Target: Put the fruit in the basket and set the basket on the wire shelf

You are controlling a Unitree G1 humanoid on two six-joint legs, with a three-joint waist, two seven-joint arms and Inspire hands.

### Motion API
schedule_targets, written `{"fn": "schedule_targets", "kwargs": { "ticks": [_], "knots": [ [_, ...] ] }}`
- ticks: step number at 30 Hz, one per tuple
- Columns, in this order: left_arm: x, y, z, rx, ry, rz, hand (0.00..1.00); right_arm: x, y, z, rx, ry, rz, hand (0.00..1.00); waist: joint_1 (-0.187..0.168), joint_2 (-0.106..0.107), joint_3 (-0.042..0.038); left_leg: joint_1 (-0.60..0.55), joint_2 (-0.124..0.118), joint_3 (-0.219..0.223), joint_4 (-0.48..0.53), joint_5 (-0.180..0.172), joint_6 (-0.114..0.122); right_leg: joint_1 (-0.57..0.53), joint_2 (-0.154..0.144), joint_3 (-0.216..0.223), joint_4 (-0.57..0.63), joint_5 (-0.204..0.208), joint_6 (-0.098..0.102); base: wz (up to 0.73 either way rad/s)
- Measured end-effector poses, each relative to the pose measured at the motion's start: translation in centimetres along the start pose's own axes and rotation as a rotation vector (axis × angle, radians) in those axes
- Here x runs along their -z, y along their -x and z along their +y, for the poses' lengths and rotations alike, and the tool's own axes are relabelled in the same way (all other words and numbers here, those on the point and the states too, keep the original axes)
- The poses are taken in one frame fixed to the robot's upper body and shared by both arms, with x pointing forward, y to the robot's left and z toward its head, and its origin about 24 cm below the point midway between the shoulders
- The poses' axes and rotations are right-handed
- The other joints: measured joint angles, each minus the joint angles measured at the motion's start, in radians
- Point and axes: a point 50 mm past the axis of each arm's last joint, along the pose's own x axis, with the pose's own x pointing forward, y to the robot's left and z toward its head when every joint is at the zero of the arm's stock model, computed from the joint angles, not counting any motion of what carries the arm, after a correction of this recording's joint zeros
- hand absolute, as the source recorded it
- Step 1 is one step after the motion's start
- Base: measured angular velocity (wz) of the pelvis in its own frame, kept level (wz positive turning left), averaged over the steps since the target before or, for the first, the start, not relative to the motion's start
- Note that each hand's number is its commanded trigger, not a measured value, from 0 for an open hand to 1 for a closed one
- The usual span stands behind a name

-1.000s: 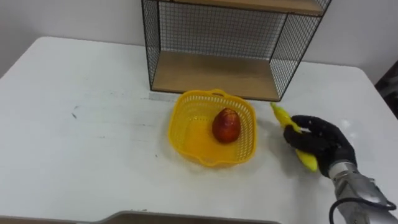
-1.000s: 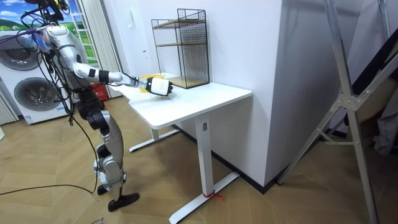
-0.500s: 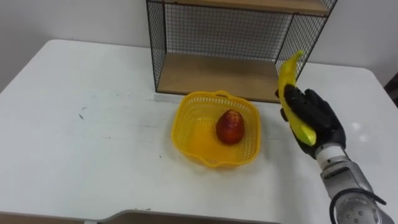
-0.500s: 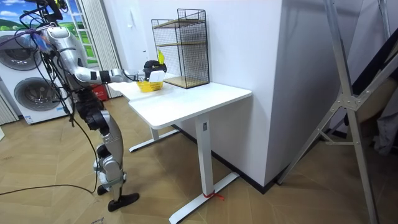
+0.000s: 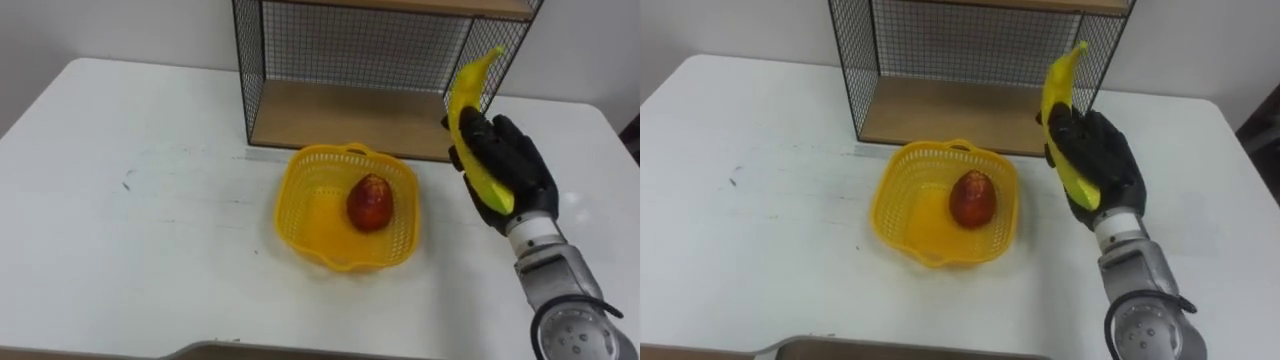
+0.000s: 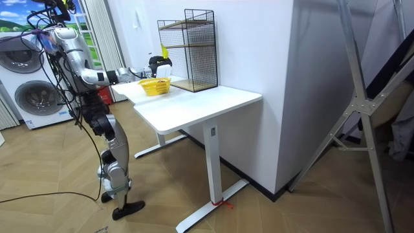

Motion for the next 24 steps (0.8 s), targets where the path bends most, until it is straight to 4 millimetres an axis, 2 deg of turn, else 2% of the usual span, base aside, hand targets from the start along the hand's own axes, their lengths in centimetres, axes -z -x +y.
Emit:
{"fn": "schedule_targets", "kwargs": {
  "ticks": [5,10,14,20,21,23,24],
  "knots": [
    [0.0,0.0,0.5,-0.012,-0.007,-0.011,0.0,0.4,-0.2,0.7,-0.029,0.29,0.043,1.0,0.001,-0.007,0.0037,-0.001,0.001,0.001,0.0,0.0,0.0,-0.001,0.0,0.002,0.001,0.0,0.0,0.0],
    [-0.7,-0.1,0.8,-0.01,-0.008,-0.03,0.0,0.2,-0.2,0.9,-0.062,0.466,0.058,1.0,0.006,-0.021,0.0112,-0.004,0.001,0.0,0.0,0.0,0.0,-0.003,-0.001,0.002,0.004,0.0,0.0,0.0],
    [-1.3,-0.2,0.8,-0.014,-0.02,-0.044,0.0,-0.3,-0.4,1.7,-0.099,0.569,0.045,1.0,0.012,-0.032,0.0061,-0.014,0.001,0.001,0.0,0.0,0.0,-0.018,0.0,0.002,0.011,0.0,0.0,-0.02],
    [-2.4,-0.3,1.2,-0.023,-0.067,-0.086,0.0,-0.1,-0.9,3.8,-0.184,0.688,0.034,0.99,0.026,-0.041,0.0083,-0.015,0.001,0.003,0.004,0.0,0.0,-0.021,0.0,0.003,0.016,0.0,0.0,-0.01],
    [-2.4,-0.3,1.2,-0.022,-0.067,-0.085,0.0,-0.1,-0.9,3.9,-0.188,0.69,0.032,0.9,0.026,-0.041,0.0087,-0.015,0.001,0.002,0.004,0.0,0.0,-0.021,0.0,0.003,0.016,0.0,0.0,0.0],
    [-2.3,-0.3,1.1,-0.02,-0.072,-0.082,0.0,-0.3,-0.9,4.0,-0.193,0.695,0.024,0.22,0.029,-0.042,0.0093,-0.016,0.001,0.0,0.004,0.0,0.0,-0.021,-0.001,0.003,0.015,0.0,0.0,0.02],
    [-2.2,-0.3,1.1,-0.02,-0.072,-0.081,0.0,-0.3,-0.9,4.0,-0.193,0.695,0.023,0.02,0.029,-0.042,0.0094,-0.017,0.001,0.0,0.004,0.0,0.0,-0.021,-0.001,0.003,0.015,0.0,0.0,0.0]
  ]
}}
